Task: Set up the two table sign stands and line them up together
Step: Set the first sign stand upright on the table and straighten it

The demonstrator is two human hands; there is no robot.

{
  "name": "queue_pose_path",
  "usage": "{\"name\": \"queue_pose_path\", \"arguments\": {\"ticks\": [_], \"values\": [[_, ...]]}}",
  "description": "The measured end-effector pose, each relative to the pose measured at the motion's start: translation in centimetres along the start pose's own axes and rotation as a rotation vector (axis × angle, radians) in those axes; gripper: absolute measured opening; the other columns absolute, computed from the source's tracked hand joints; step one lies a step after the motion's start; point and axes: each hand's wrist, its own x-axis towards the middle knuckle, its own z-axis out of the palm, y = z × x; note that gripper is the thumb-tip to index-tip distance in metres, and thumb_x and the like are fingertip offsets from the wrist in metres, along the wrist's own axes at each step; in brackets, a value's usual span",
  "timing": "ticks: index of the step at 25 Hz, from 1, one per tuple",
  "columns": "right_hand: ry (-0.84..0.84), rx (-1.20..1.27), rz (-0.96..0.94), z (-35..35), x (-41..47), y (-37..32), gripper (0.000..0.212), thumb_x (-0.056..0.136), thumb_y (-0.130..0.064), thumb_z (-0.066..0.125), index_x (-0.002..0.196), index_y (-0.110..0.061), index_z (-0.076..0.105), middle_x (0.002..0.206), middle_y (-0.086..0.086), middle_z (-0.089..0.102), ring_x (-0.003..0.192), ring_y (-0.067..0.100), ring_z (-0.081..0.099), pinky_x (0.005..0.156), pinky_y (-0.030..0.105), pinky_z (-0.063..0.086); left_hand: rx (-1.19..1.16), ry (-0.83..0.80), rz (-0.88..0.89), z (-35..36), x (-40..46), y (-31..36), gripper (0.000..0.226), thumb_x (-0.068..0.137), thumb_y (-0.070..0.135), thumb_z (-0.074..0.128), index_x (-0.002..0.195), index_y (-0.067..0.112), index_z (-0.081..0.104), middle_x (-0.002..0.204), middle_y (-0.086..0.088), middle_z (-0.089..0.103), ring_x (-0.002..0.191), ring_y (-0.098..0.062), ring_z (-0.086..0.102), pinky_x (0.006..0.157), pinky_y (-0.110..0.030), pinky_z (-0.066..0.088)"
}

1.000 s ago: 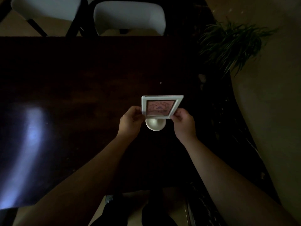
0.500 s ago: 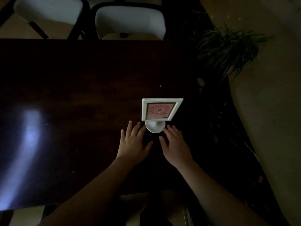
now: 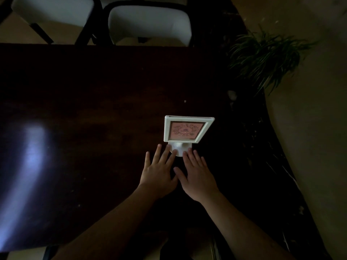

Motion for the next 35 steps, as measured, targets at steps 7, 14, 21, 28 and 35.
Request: {"name": "queue_pose_path", "arguments": {"ticks": [7,14,21,28,35], "values": [[-0.025,0.021,0.002,-1.9,2.4,0.4,0.094,0.083,-0.076,-0.009,0.158,-0.02,0.002,0.167,0.001,-0.006,0.151,0.015,-0.014,0.123,0.04,-0.006,-0.024,0.012,-0.03,-0.6,2.5,0.3,0.079,0.087,0.063,0.019,0.155,0.029,-0.004,0.164,0.001,-0.011,0.145,-0.026,-0.023,0.117,-0.058,-0.002],[-0.031,0.028,-0.029,-2.8,6.2,0.0,0.089,0.088,-0.073,0.0,0.158,-0.019,0.003,0.167,0.002,-0.006,0.151,0.014,-0.013,0.122,0.039,-0.006,-0.03,0.034,-0.057,-1.5,5.6,-1.5,0.08,0.087,0.061,0.024,0.155,0.028,-0.002,0.165,0.0,-0.008,0.147,-0.028,-0.019,0.117,-0.059,-0.002],[-0.023,0.027,-0.061,-3.5,10.5,-1.0,0.089,0.088,-0.074,0.001,0.158,-0.018,0.004,0.167,0.002,-0.005,0.151,0.014,-0.012,0.122,0.038,-0.006,-0.034,0.059,-0.084,-2.7,8.5,-4.0,0.079,0.088,0.061,0.022,0.155,0.028,-0.002,0.165,0.0,-0.007,0.147,-0.03,-0.016,0.116,-0.059,-0.004],[-0.013,0.02,-0.074,-4.2,14.1,-1.7,0.087,0.09,-0.073,0.003,0.158,-0.018,0.003,0.167,0.002,-0.006,0.152,0.014,-0.01,0.123,0.04,-0.004,-0.033,0.065,-0.092,-3.5,11.4,-5.9,0.078,0.089,0.061,0.021,0.155,0.028,-0.002,0.165,-0.001,-0.006,0.147,-0.03,-0.017,0.116,-0.059,-0.005],[-0.007,0.023,-0.078,-4.5,14.9,-1.6,0.085,0.091,-0.071,0.004,0.158,-0.018,0.003,0.167,0.002,-0.006,0.152,0.014,-0.011,0.123,0.04,-0.003,-0.036,0.06,-0.104,-3.3,12.4,-6.0,0.078,0.089,0.064,0.019,0.154,0.03,-0.006,0.164,0.0,-0.01,0.146,-0.029,-0.019,0.116,-0.059,-0.005]]}}
